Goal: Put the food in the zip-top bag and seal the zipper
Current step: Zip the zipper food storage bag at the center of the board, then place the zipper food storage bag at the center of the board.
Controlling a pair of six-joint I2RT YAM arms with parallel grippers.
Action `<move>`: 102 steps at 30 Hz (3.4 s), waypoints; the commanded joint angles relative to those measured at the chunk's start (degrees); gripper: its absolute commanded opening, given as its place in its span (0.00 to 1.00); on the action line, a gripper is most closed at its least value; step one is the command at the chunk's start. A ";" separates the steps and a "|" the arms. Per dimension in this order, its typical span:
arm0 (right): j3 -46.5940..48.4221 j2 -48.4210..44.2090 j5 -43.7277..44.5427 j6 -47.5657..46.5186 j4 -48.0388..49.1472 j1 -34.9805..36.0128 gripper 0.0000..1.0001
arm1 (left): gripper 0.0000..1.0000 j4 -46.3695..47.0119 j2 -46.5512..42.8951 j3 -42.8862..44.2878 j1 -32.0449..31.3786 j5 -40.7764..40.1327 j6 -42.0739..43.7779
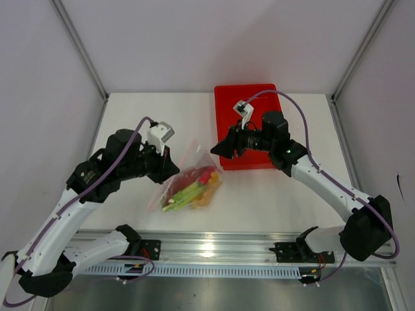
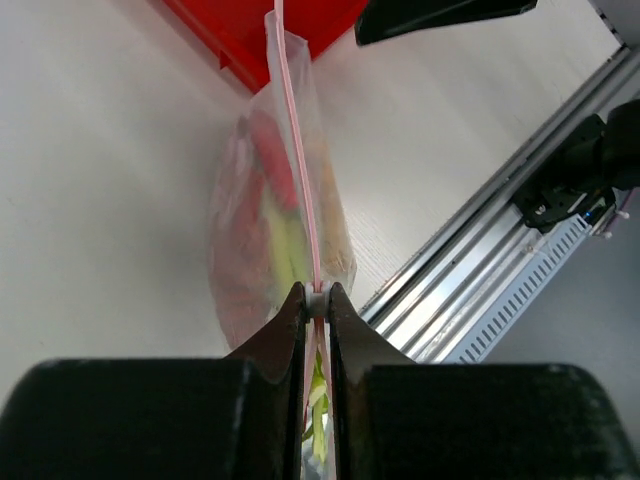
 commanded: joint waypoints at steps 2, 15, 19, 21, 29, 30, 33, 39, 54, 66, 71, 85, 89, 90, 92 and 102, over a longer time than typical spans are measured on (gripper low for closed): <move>6.14 -1.12 -13.72 -13.28 -5.24 0.23 0.69 | 0.01 2.84 -0.30 1.58 -0.27 8.82 4.06; 25.75 9.33 -26.38 -28.32 -24.65 1.10 0.92 | 0.01 0.91 1.54 5.10 -0.19 17.10 6.09; 28.84 11.62 -27.53 -32.54 -30.65 5.23 0.88 | 0.01 0.29 1.72 5.80 -0.19 17.80 6.26; 29.19 11.97 -27.10 -34.12 -33.01 7.69 0.84 | 0.00 -0.06 1.89 5.81 -0.19 17.63 6.26; 32.26 14.95 -21.65 -37.90 -40.83 12.97 0.65 | 0.00 -0.41 2.51 6.33 -0.19 17.98 6.35; 33.48 15.40 -21.03 -38.43 -41.37 13.24 0.64 | 0.01 -0.50 2.51 6.51 -0.27 18.24 6.35; 36.29 17.85 -17.87 -39.04 -43.04 14.73 0.44 | 0.01 -0.85 2.60 6.51 -0.19 17.80 6.35; 38.51 21.29 -11.91 -37.57 -43.23 16.40 0.00 | 0.01 -0.85 2.16 6.51 -0.19 17.19 6.35; 14.79 9.16 14.20 -0.92 -10.97 5.86 0.00 | 0.06 -1.73 -1.18 4.58 -0.27 -1.35 1.79; 12.84 6.17 20.19 0.86 -14.13 1.63 0.00 | 0.01 -5.15 -4.34 3.17 -0.19 -9.52 -1.99; 14.77 7.31 18.88 -0.46 -14.66 3.48 0.00 | 0.01 -6.21 -7.15 3.34 -0.27 -12.69 -3.75; 22.50 18.99 14.92 3.92 -9.74 9.90 0.00 | 0.99 4.50 -12.08 1.50 -0.28 -38.07 -3.14; 27.24 25.13 16.58 6.21 -7.11 9.72 0.00 | 0.99 10.83 -13.75 2.55 -0.28 -43.47 1.33; 28.21 26.37 17.29 7.34 -6.58 9.55 0.00 | 1.00 12.41 -13.93 2.55 -0.27 -42.24 1.34; 30.32 30.92 17.82 8.67 -5.35 9.02 0.00 | 1.00 13.38 -14.36 2.20 -0.27 -38.56 0.82; 55.28 54.15 15.97 12.98 -9.03 7.18 0.00 | 0.99 15.41 -17.18 -8.42 -0.45 -24.74 -4.28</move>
